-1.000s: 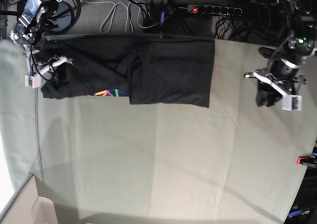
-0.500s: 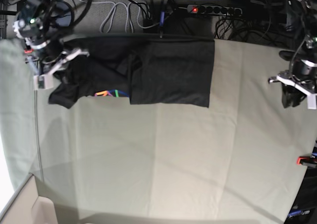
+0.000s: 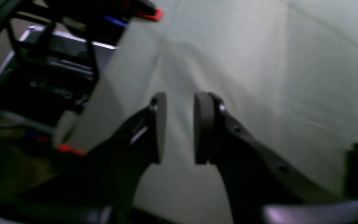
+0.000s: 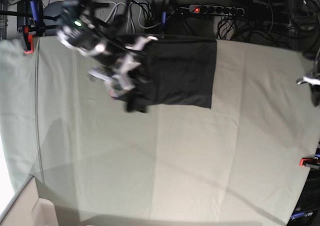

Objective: Layout the t-shirt on the table in an organized manner, then fold the t-shirt properly

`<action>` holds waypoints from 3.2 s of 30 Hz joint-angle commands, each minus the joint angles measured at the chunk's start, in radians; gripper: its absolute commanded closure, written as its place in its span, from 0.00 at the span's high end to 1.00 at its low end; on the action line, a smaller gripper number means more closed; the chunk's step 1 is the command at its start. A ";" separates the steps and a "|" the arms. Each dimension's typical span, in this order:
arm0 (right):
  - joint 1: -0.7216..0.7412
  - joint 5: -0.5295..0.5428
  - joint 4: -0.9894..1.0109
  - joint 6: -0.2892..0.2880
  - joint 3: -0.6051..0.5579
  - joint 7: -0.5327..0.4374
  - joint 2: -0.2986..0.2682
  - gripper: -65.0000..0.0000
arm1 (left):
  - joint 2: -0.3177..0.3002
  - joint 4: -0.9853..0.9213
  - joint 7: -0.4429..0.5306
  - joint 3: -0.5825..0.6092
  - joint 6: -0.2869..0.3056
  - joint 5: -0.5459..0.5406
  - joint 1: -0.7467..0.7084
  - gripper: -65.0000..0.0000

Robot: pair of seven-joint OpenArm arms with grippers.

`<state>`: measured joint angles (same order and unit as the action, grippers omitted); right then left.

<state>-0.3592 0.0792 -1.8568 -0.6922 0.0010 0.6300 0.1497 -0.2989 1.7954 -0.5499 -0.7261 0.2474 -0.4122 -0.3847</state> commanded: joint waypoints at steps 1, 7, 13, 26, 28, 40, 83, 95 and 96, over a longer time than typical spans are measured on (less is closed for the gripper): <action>0.019 0.023 0.013 -0.006 -0.032 -0.025 0.007 0.00 | -0.013 0.014 0.023 -0.020 0.000 -0.006 -0.007 0.23; 0.133 0.026 0.162 -0.006 -0.135 -0.025 0.007 0.00 | -0.013 0.014 0.023 -0.092 0.000 -0.011 -0.058 0.23; 0.187 0.027 0.204 -0.006 -0.256 -0.028 0.007 0.00 | 0.008 -0.032 0.029 -0.142 0.002 -0.014 -0.081 0.23; 0.354 0.027 0.408 -0.006 -0.295 -0.028 0.007 0.00 | 0.037 -0.064 0.023 -0.151 0.183 -0.006 -0.075 0.23; 0.355 0.027 0.408 -0.006 -0.298 -0.028 0.007 0.00 | 0.037 -0.064 0.023 -0.149 0.183 -0.006 -0.075 0.23; 0.317 0.029 0.257 -0.006 -0.298 -0.025 0.007 0.52 | 0.037 -0.065 0.023 -0.148 0.189 -0.006 -0.072 0.23; 0.116 0.026 0.099 -0.006 -0.408 -0.023 -0.235 0.00 | 0.126 -0.047 -0.023 -0.125 0.194 -0.106 -0.017 0.26; -0.018 0.027 0.021 -0.006 0.000 -0.023 -0.279 0.47 | 0.263 -0.070 -0.158 0.213 0.186 -0.204 0.080 0.74; -0.024 0.027 0.021 -0.006 0.029 -0.023 -0.278 0.50 | 0.275 -0.093 -0.158 0.228 0.185 -0.204 0.091 0.75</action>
<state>-0.3820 0.0868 -1.8179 -0.6922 0.0341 0.6266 -0.1280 -0.0162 1.6878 -0.7330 -0.4942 0.4309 -0.5983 -0.3031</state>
